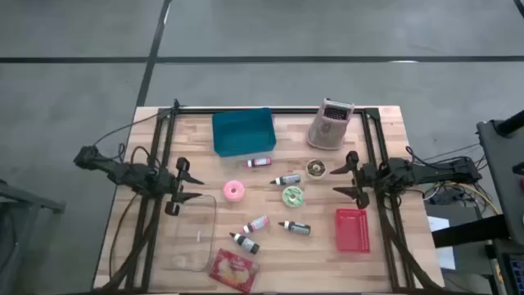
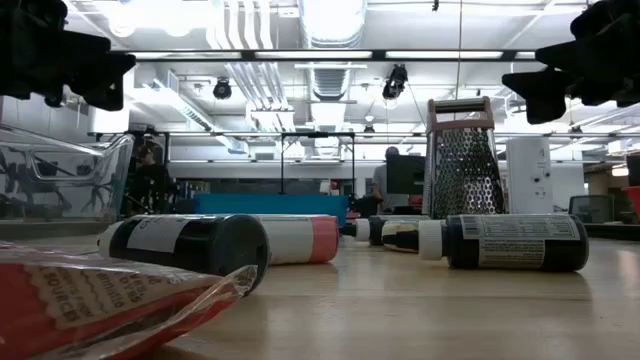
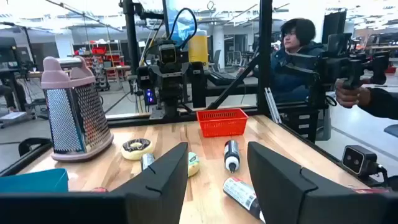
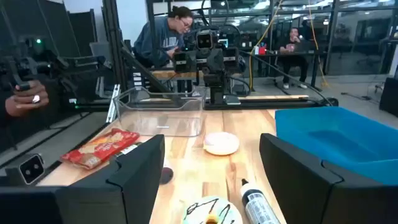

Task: Pick & Place Food Item
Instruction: Put the black donut into the red basket

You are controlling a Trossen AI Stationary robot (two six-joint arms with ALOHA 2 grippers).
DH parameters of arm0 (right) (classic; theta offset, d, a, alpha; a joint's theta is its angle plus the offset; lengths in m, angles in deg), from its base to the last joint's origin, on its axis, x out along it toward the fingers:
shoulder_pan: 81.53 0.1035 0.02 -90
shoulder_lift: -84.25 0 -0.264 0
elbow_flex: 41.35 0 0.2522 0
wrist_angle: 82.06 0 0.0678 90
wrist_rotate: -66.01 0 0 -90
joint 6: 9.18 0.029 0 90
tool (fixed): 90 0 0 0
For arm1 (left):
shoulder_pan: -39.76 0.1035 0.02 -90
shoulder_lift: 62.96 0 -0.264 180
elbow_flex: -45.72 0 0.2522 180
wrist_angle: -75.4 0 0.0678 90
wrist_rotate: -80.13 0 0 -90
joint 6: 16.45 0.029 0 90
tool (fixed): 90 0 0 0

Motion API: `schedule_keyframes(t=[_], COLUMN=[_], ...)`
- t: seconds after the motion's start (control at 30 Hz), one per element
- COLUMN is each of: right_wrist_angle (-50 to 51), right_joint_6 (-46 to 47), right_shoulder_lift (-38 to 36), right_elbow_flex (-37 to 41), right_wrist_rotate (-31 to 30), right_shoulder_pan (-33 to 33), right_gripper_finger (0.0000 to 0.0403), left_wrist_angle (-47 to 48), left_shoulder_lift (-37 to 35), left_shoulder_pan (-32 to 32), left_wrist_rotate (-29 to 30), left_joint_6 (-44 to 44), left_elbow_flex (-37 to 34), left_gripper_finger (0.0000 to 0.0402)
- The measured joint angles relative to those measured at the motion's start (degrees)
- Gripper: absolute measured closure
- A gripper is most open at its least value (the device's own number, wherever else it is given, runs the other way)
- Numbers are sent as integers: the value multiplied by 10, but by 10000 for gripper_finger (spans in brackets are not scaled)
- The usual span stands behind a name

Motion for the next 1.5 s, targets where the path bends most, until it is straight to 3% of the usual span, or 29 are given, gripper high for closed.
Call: schedule_keyframes(t=[0.17,0.33,0.77,1.5], right_wrist_angle=[-3,-11,-6,-68], right_joint_6=[36,26,9,34], right_shoulder_lift=[0,0,13,181], right_elbow_flex=[0,0,0,0], right_wrist_rotate=[-4,-54,-65,-91], right_shoulder_pan=[0,0,0,0], right_gripper_finger=[142,142,142,142], left_wrist_angle=[-11,-20,-16,-17], left_shoulder_lift=[1,1,26,64], left_shoulder_pan=[0,0,0,0], left_wrist_rotate=[2,3,3,16], left_joint_6=[0,-11,-7,-9], left_elbow_flex=[0,0,0,0], left_gripper_finger=[234,234,234,234])
